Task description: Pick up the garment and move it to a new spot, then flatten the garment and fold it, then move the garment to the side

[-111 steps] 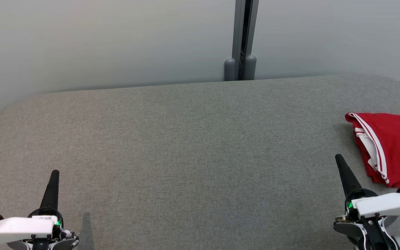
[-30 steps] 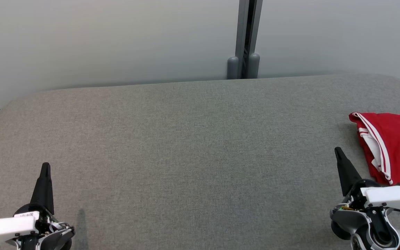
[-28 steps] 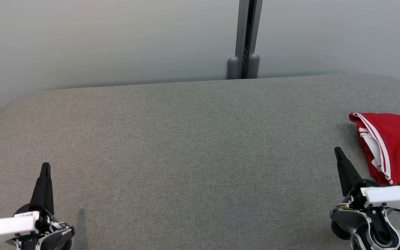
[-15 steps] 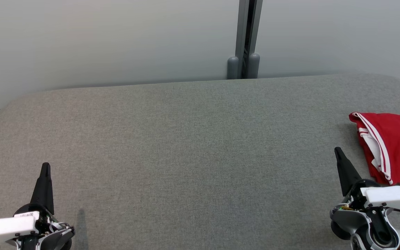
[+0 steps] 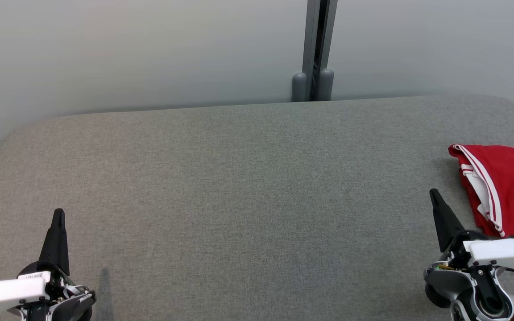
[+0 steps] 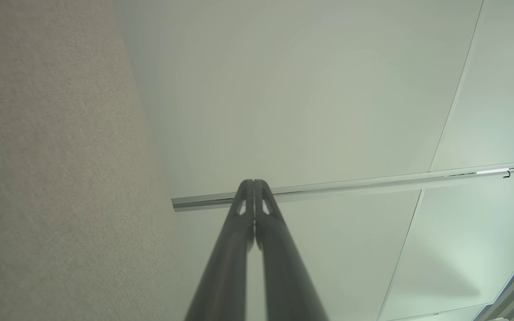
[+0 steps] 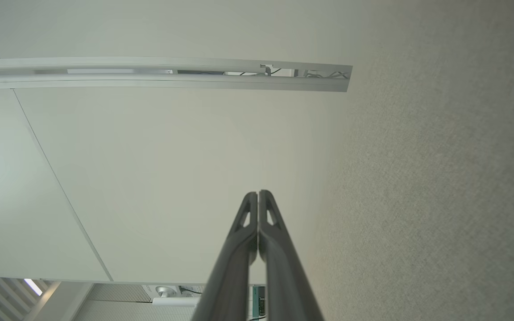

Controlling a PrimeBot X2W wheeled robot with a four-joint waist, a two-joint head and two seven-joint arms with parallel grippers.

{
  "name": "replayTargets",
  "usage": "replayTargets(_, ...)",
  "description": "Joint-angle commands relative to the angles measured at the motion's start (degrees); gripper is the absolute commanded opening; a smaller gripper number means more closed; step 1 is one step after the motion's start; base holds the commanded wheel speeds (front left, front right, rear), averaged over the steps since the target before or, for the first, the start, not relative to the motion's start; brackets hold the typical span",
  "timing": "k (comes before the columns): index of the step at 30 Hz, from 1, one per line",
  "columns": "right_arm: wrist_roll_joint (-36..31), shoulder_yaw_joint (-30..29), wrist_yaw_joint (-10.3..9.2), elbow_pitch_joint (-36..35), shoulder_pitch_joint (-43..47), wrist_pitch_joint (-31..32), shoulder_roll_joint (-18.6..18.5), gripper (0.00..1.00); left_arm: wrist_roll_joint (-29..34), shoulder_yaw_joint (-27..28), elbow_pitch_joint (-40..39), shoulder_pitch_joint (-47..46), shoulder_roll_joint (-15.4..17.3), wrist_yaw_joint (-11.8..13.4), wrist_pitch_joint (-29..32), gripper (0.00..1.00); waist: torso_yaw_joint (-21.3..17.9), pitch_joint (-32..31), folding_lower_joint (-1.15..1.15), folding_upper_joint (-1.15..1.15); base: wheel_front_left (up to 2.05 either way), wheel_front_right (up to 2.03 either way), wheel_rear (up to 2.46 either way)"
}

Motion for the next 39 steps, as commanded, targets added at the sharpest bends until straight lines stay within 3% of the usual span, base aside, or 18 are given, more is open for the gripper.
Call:
replayTargets(1,0.13,-0.02,0.02,0.04,-0.46,0.14,-0.46,0.00,0.30,0.28,-0.01,-0.99,0.15,-0.27,0.22,0.00,0.00,0.00,0.00,0.00,0.00,0.00,0.00)
replayTargets(39,0.13,0.01,0.02,0.04,-0.46,0.10,-0.46,0.00,0.31,0.34,-0.02,-1.00,0.12,-0.27,0.25,0.00,0.00,0.00,0.00,0.00,0.00,0.00,0.00)
